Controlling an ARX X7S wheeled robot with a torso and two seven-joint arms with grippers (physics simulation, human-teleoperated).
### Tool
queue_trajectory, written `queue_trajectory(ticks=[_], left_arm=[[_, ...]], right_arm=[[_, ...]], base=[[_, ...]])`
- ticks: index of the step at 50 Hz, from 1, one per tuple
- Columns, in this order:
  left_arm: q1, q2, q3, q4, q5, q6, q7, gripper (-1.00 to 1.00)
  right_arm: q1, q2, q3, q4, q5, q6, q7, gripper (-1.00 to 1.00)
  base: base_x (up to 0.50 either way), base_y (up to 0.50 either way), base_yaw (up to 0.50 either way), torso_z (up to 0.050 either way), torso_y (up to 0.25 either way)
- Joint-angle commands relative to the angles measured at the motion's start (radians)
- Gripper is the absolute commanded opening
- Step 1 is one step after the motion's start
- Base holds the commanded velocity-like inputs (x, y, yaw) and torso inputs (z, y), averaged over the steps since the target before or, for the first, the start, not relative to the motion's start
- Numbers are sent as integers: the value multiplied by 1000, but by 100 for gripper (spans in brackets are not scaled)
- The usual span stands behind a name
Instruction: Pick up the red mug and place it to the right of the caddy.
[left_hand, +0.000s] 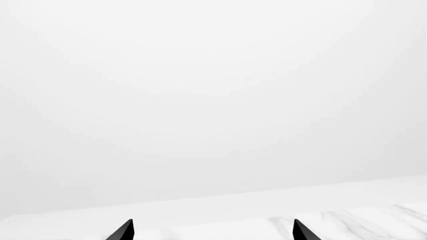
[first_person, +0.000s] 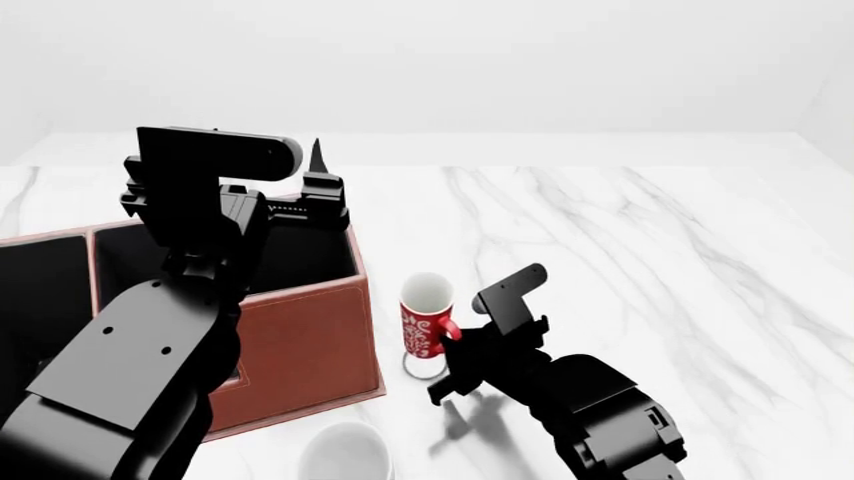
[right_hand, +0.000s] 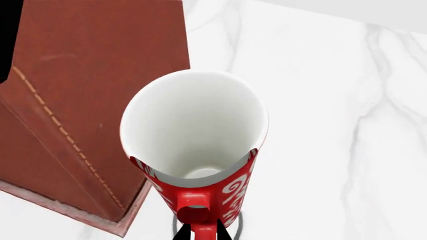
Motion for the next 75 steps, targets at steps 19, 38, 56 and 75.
queue_trajectory(ticks=[19, 38, 56, 75], left_arm=[[12, -10, 4, -4, -11, 14, -8, 100], [14, -15, 7, -14, -17, 25, -12, 100], [16, -20, 8, -12, -26, 26, -18, 100], [14, -25, 8, -4, -36, 21, -28, 100]], right_arm=[[27, -30, -38, 104, -15, -5, -8, -100], [44, -38, -49, 141, -16, 5, 1, -100], [50, -38, -45, 145, -6, 4, 8, 100], [-217, 145, 104, -596, 211, 397, 216, 100]], base=[[0, 0, 0, 0, 1], [0, 0, 0, 0, 1], [0, 0, 0, 0, 0], [0, 0, 0, 0, 0]])
